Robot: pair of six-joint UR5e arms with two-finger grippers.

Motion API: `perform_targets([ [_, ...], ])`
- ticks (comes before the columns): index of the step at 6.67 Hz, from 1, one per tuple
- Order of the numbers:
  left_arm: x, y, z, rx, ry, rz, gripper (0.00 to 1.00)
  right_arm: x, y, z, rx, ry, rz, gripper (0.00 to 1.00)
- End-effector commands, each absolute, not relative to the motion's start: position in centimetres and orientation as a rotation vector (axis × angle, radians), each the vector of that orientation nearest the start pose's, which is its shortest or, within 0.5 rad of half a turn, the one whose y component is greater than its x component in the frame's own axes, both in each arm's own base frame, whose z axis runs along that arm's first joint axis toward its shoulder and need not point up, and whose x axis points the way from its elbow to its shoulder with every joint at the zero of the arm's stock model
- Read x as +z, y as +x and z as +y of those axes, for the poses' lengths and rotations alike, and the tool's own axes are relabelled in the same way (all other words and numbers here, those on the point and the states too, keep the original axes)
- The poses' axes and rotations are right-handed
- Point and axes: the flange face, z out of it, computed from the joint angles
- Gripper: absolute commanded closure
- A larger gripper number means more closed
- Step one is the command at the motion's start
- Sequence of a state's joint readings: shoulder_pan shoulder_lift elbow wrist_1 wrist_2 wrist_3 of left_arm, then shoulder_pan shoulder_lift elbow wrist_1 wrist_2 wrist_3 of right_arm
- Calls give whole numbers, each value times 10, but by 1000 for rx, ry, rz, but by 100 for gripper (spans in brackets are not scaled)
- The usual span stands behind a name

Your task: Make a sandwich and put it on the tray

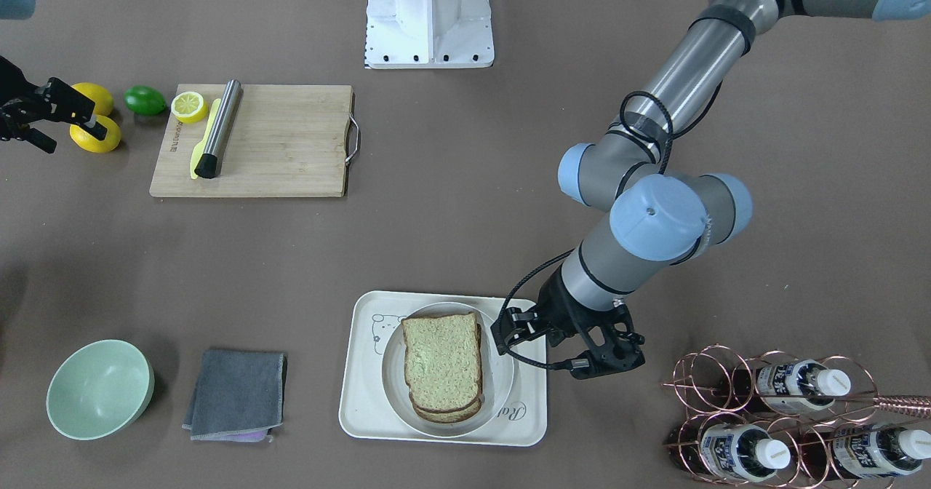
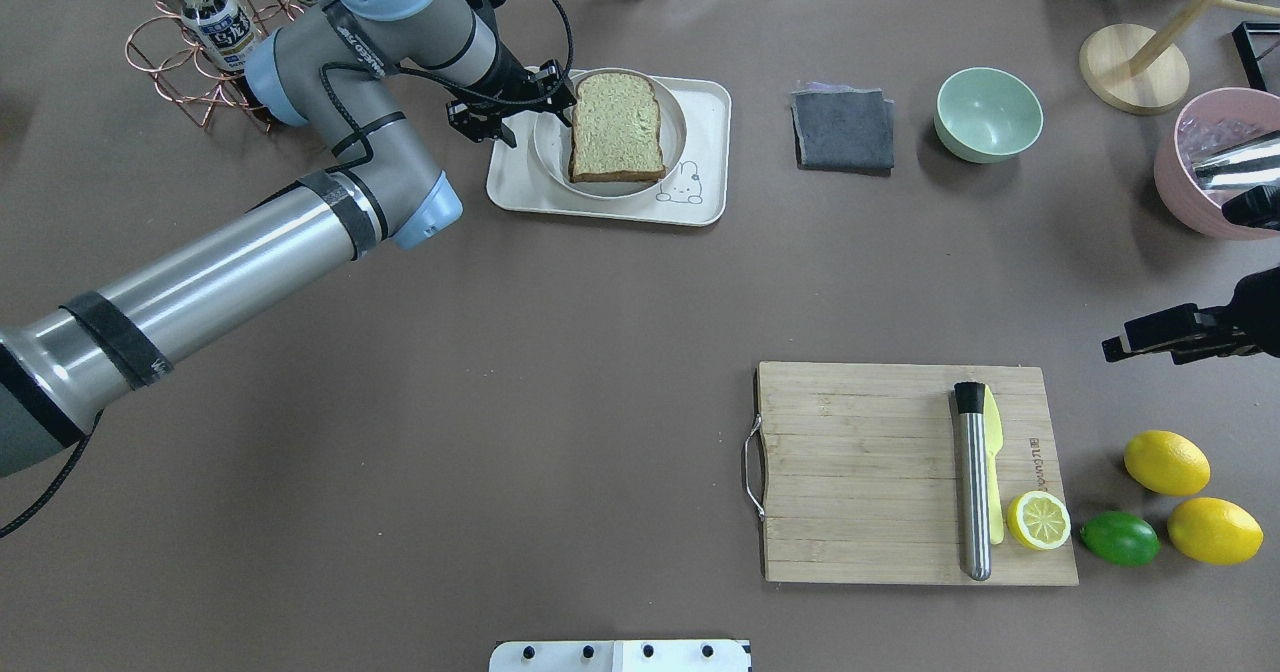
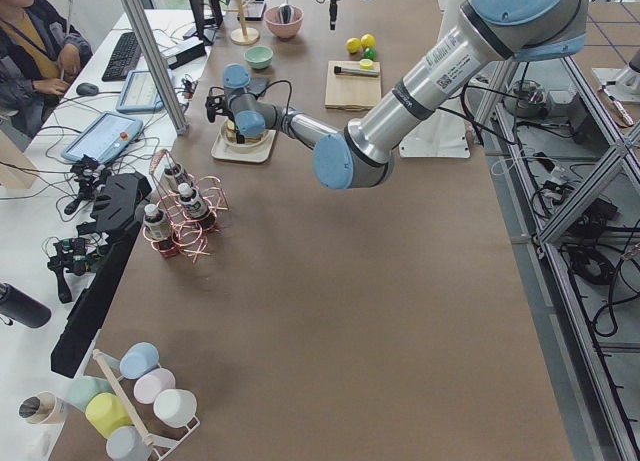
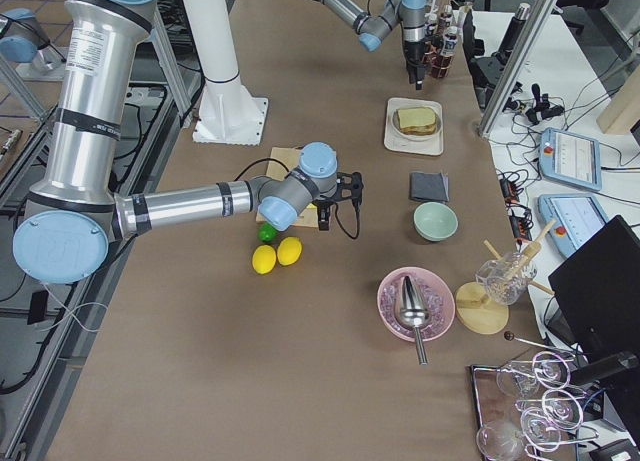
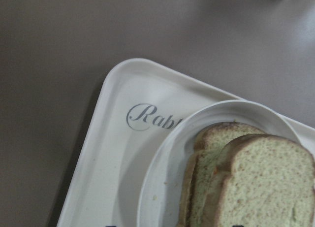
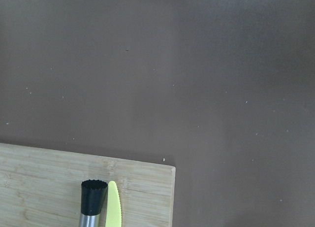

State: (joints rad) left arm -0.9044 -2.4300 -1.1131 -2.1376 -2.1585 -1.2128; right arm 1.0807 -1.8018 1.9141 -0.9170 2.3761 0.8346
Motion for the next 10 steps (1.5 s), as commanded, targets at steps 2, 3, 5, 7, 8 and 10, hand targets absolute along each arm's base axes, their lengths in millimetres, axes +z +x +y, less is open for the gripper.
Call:
perform_targets([
  [2,281,242,-642,172,181,805,3,559,-87,-410,38,137,-982,0],
  [3,318,177,-628,251,196,746,3,573,-63,-415,35,120,-931,0],
  [5,451,48,-598,384,193,669,3,595,-8,-419,13,99,-843,0],
  [7,558,-53,-528,394,156,701,3,605,33,-415,69,116,-815,0],
  [8,586,-79,-490,374,149,732,3,626,36,-411,64,90,-804,0],
  [10,602,-93,-430,316,121,731,3,658,42,-411,32,76,-748,0],
])
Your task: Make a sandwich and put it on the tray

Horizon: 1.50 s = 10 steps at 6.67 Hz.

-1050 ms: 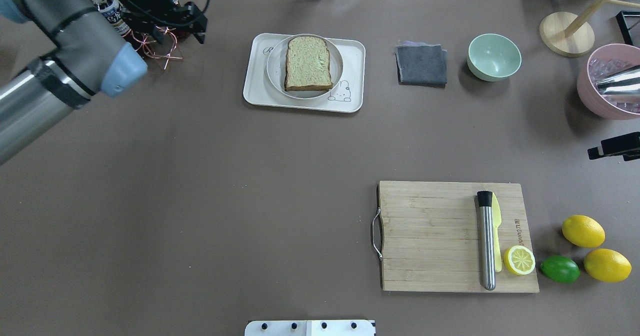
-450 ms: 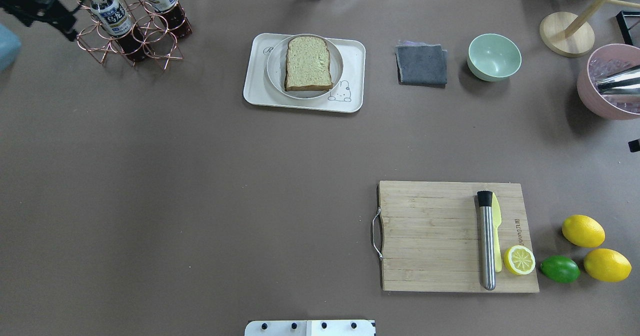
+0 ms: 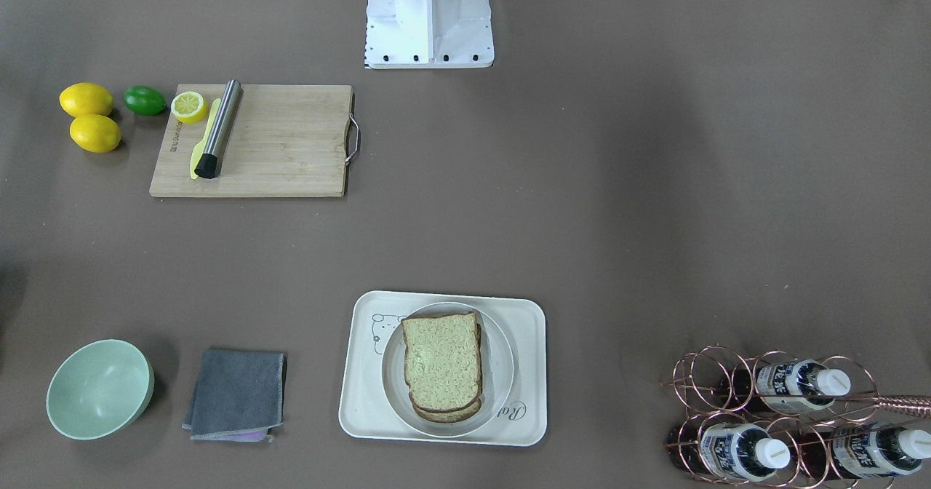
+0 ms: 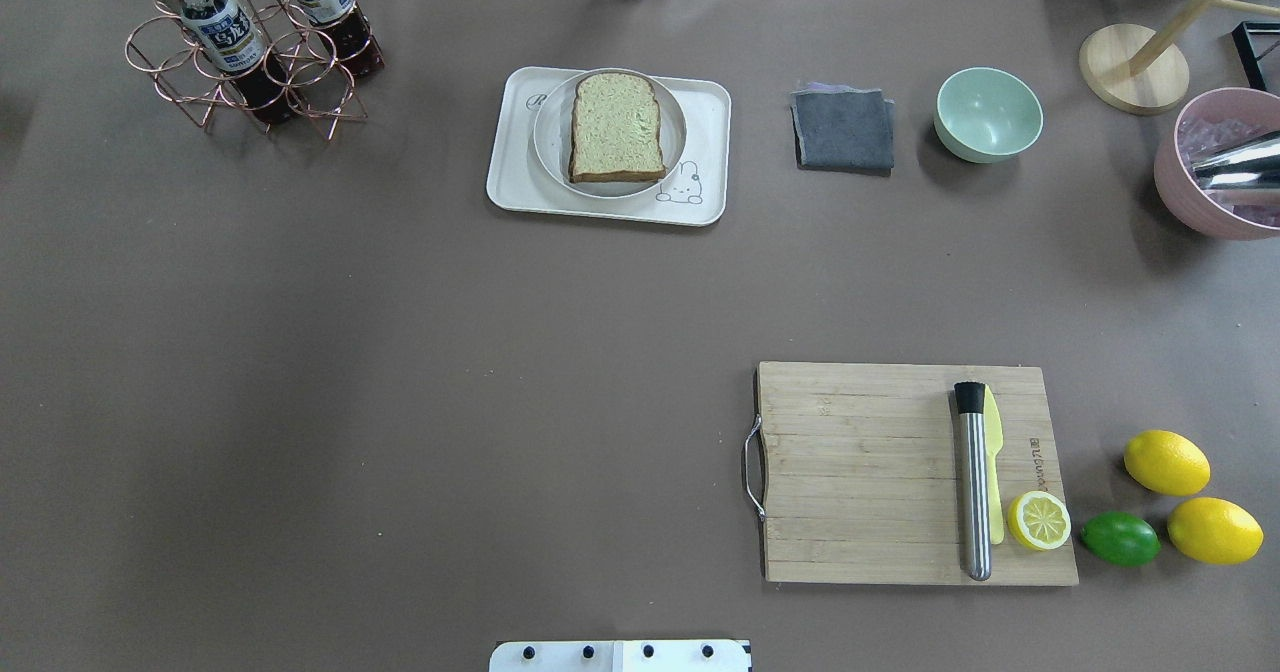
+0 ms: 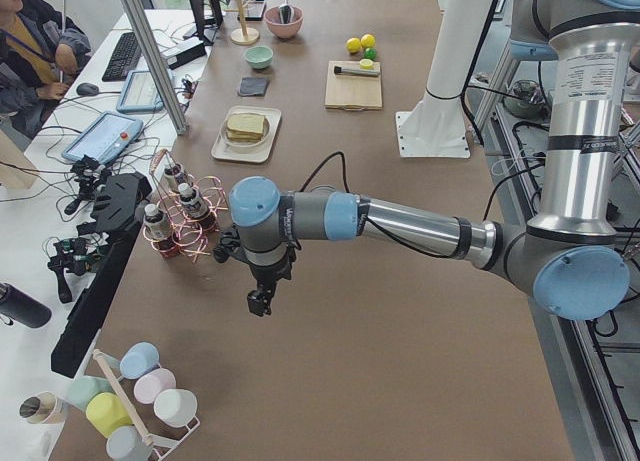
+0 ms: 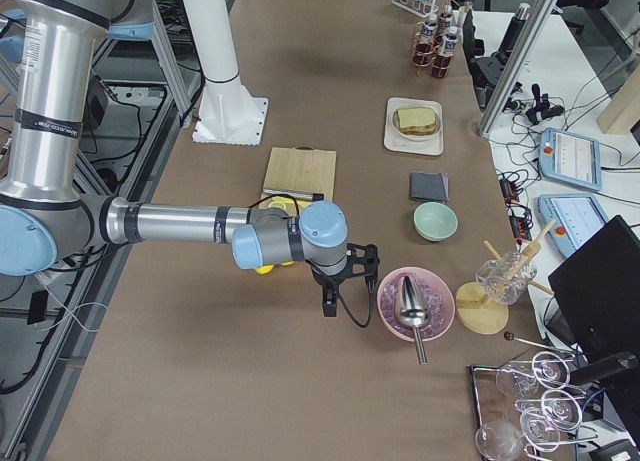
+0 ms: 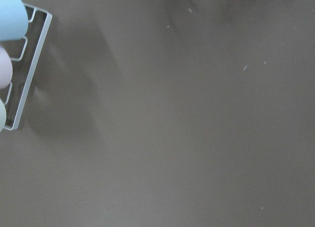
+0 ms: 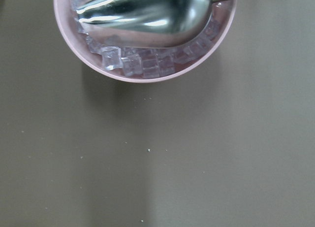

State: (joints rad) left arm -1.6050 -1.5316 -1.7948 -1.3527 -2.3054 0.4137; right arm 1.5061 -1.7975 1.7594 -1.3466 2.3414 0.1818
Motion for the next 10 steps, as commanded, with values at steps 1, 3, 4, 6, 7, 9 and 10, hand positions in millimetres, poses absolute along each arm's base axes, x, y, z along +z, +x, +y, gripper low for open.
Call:
perform_targets([
  [1,633,-93,-411,292,65,741,3,660,45,-410,35,79,-712,0],
  [3,641,-108,-389,253,64,741,3,663,46,-403,38,73,-711,0],
  [4,643,-112,-389,269,60,682,3,660,33,-418,7,73,-709,0],
  [6,645,-111,-391,274,60,657,3,653,20,-423,-26,76,-717,0],
  [7,645,-112,-393,278,58,641,3,646,15,-430,-41,84,-731,0],
  [9,621,-107,-404,260,92,658,3,645,11,-423,-61,47,-828,0],
  [10,625,-92,-410,263,61,662,3,639,23,-421,-63,32,-837,0],
])
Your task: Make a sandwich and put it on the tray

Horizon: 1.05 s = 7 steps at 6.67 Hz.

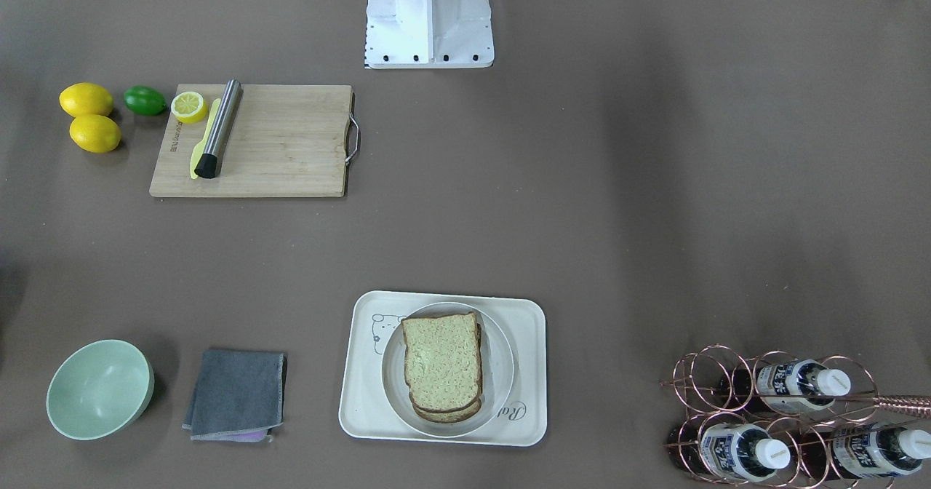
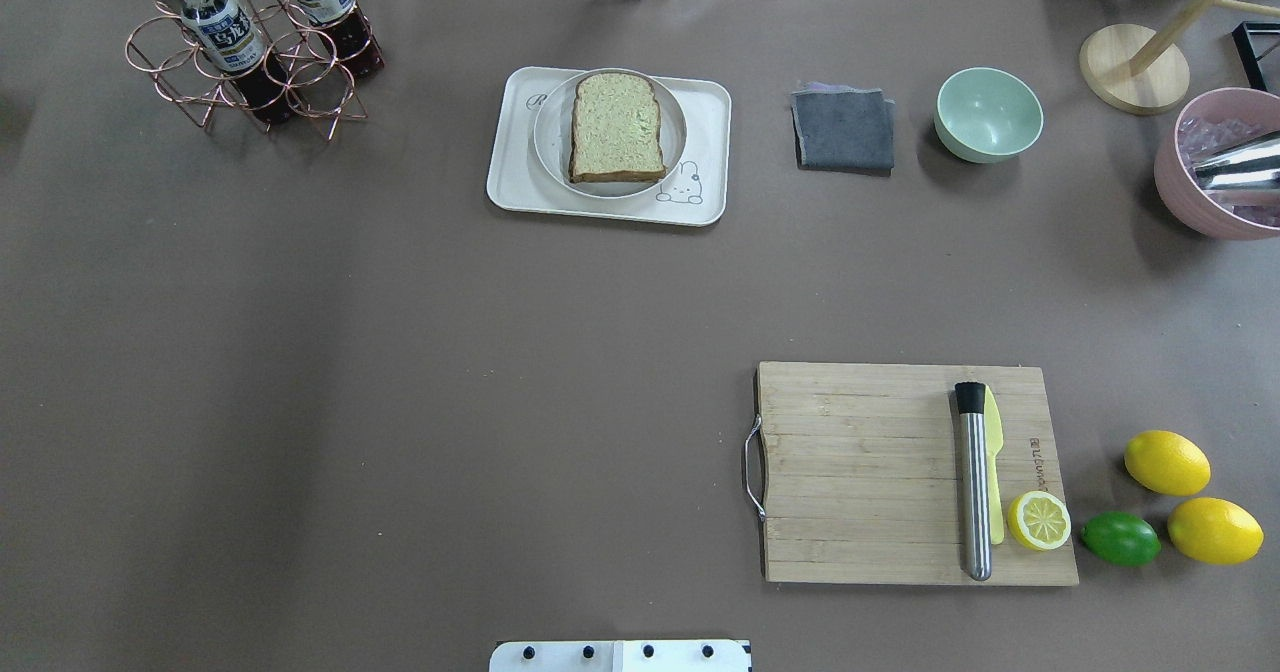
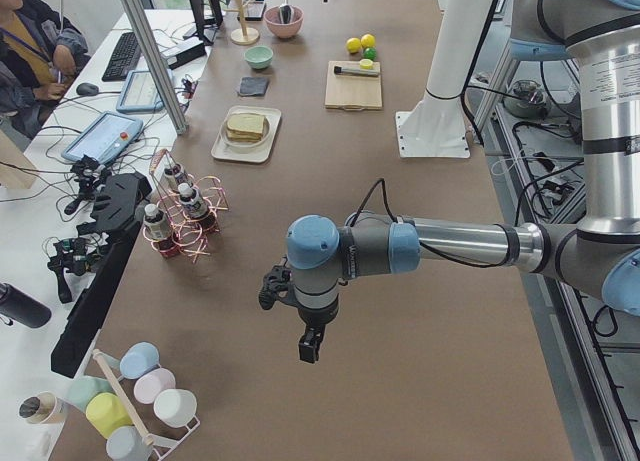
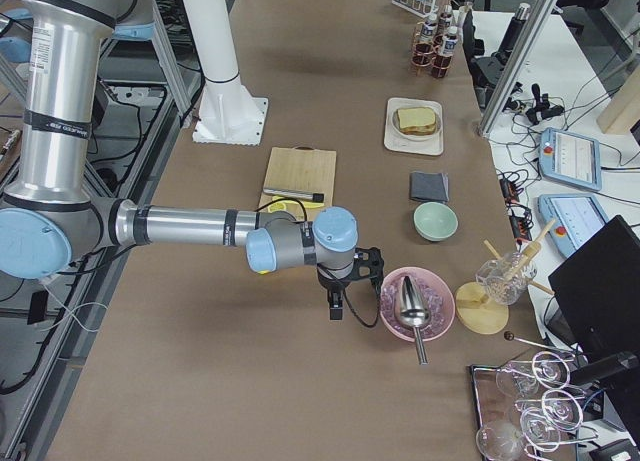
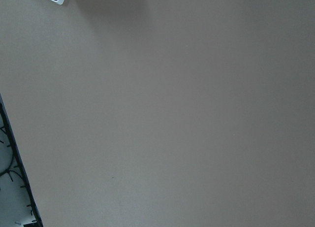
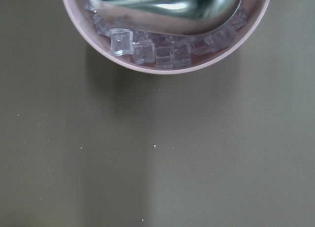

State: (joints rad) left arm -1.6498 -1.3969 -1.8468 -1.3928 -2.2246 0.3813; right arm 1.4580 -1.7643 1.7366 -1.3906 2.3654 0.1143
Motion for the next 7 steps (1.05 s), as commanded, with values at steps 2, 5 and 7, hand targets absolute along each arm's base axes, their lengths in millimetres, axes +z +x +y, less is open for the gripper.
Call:
perform_targets([
  [2,625,-84,-411,275,51,668,3,623,28,-421,-70,45,-825,0],
  [5,623,-57,-417,282,22,670,3,618,36,-419,-62,66,-784,0],
  [7,621,-57,-417,283,25,670,3,612,33,-427,-73,82,-756,0],
])
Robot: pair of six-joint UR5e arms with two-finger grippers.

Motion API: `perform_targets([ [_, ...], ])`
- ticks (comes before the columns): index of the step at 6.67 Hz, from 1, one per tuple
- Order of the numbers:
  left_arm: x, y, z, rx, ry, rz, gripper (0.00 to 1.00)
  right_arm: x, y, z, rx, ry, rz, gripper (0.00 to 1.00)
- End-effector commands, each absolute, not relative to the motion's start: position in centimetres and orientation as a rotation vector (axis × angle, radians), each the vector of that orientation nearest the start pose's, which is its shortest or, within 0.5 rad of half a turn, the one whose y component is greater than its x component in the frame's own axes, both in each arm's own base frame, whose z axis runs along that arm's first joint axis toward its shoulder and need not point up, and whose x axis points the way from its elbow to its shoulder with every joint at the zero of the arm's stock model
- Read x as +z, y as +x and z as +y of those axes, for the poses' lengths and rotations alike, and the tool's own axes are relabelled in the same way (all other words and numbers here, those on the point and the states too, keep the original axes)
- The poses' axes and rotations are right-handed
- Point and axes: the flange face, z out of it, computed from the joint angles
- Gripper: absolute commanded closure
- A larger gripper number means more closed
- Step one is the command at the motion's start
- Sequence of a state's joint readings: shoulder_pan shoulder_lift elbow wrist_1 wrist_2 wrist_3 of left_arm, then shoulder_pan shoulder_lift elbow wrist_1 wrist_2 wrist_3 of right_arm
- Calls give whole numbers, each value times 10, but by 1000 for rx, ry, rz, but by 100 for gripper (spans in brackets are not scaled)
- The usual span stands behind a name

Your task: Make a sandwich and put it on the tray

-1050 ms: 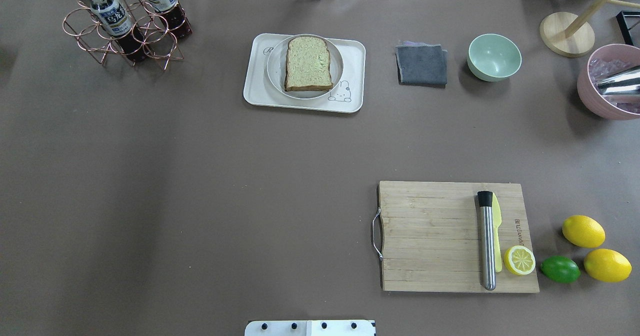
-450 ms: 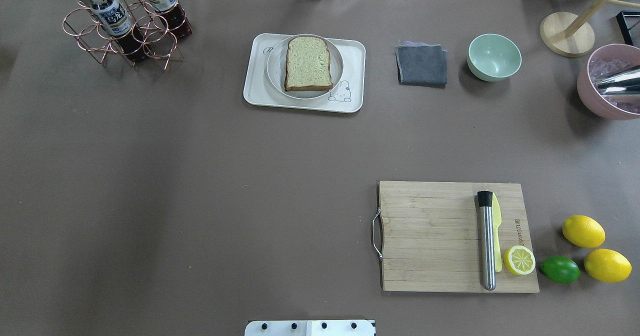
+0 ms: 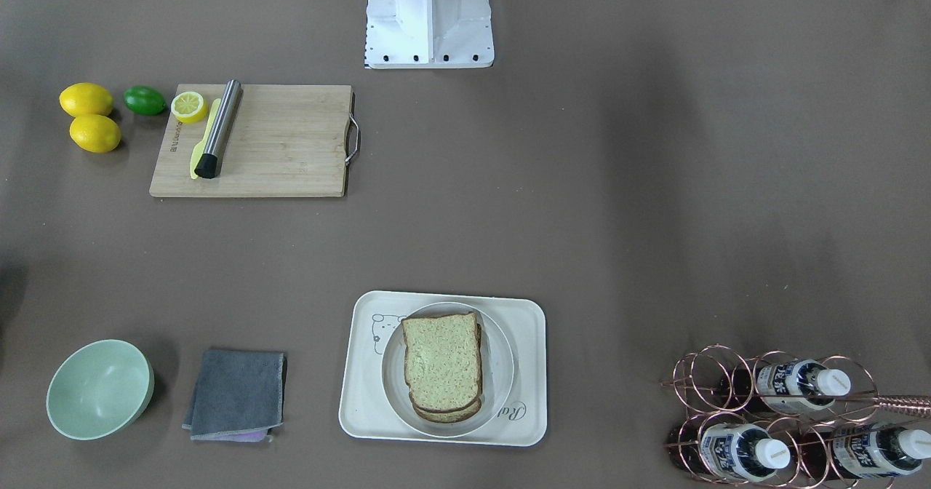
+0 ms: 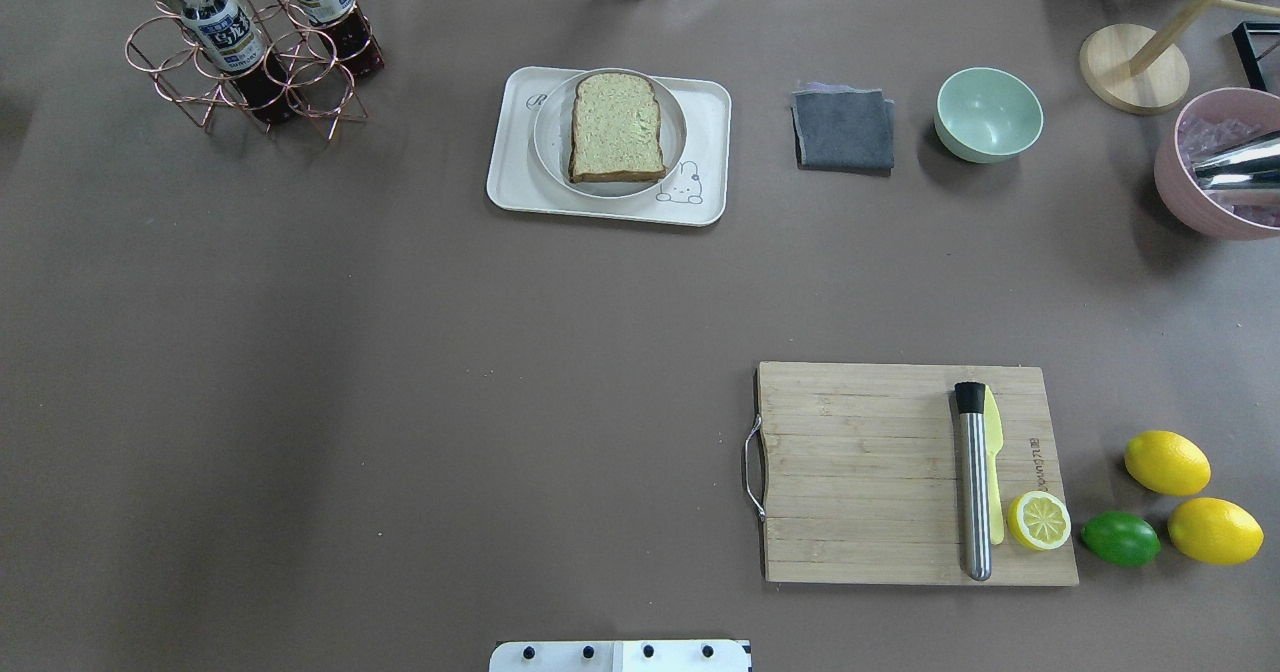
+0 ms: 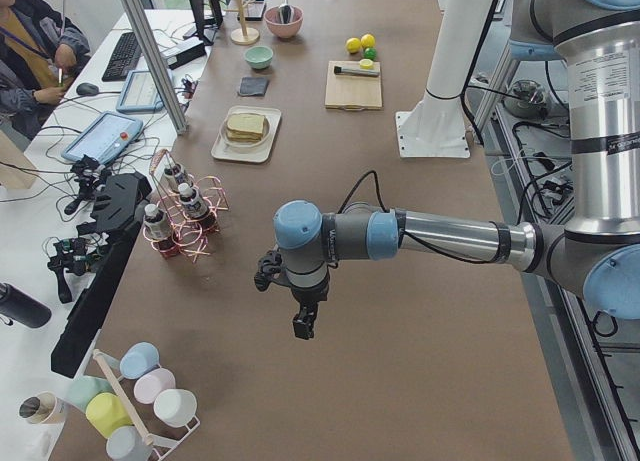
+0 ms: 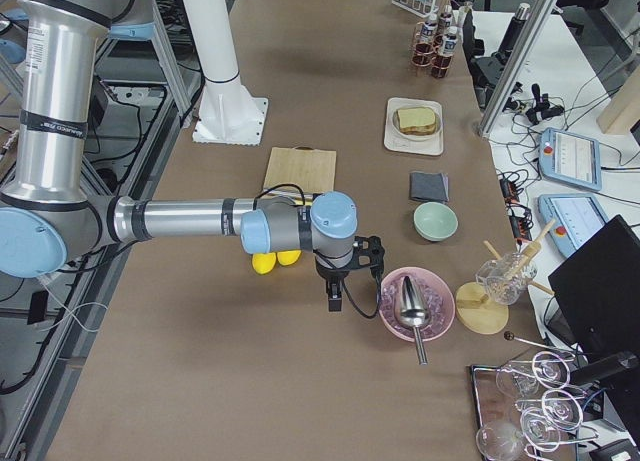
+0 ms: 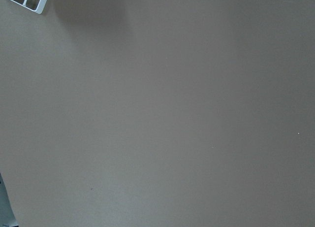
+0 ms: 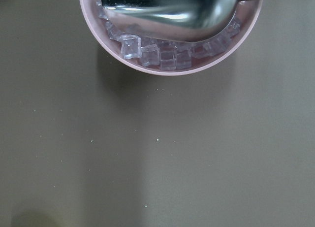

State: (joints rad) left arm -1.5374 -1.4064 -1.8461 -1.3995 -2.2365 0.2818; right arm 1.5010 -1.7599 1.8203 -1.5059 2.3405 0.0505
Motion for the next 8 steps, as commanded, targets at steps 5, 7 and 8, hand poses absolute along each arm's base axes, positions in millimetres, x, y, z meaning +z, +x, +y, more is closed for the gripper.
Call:
perform_targets([
  [5,618,-56,-423,288,35,670,3,604,22,-431,-101,86,-764,0],
  [7,616,-56,-423,288,39,670,3,602,24,-431,-99,91,-773,0],
  [8,610,-56,-426,295,60,667,3,604,22,-433,-100,87,-768,0],
])
